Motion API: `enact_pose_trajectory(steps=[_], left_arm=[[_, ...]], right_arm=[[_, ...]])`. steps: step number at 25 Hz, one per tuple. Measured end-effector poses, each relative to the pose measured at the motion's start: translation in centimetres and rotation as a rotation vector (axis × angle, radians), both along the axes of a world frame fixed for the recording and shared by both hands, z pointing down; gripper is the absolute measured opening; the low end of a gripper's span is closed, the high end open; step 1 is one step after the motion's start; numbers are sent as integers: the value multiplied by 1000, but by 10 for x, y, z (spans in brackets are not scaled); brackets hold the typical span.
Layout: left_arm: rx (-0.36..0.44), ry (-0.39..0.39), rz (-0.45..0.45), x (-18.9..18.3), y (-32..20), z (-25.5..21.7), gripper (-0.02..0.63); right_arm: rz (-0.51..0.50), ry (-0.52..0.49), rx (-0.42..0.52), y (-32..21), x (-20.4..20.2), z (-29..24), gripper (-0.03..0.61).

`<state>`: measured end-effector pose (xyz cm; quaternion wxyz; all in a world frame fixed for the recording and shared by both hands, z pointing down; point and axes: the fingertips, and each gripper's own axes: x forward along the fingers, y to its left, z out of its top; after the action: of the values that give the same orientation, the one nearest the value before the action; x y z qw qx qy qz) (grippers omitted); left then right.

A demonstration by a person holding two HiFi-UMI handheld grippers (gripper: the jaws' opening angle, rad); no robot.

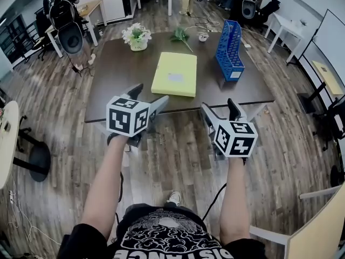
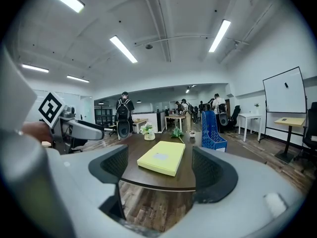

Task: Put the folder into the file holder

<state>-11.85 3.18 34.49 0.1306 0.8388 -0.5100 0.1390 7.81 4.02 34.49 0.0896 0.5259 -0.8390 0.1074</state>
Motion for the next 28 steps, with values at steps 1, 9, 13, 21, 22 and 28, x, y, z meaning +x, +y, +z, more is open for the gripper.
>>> enact_pose_trajectory(steps=[1,9,13,21,22,28], left_arm=[[-2,-3,-4,1,-2,0,414],[-2,-17,-22,2,-17,2,414],[-4,-29,-35,-1,-25,6,414],[4,-32,-71,-13,-58,12,414],[7,-29,-74,-14,-63,13,414],[5,-29,-72,-21,-96,25,414]], right_arm=[[-3,-2,0,-2,1,0,405],[-25,-1,-15,-21,2,9,405],[-37,-2,-16,-29,-1,12,405],[-58,-2,-23,-65,-8,21,405],[-59,0,-23,-70,-8,23,405],[-61,-2,-26,-104,-15,32,405]])
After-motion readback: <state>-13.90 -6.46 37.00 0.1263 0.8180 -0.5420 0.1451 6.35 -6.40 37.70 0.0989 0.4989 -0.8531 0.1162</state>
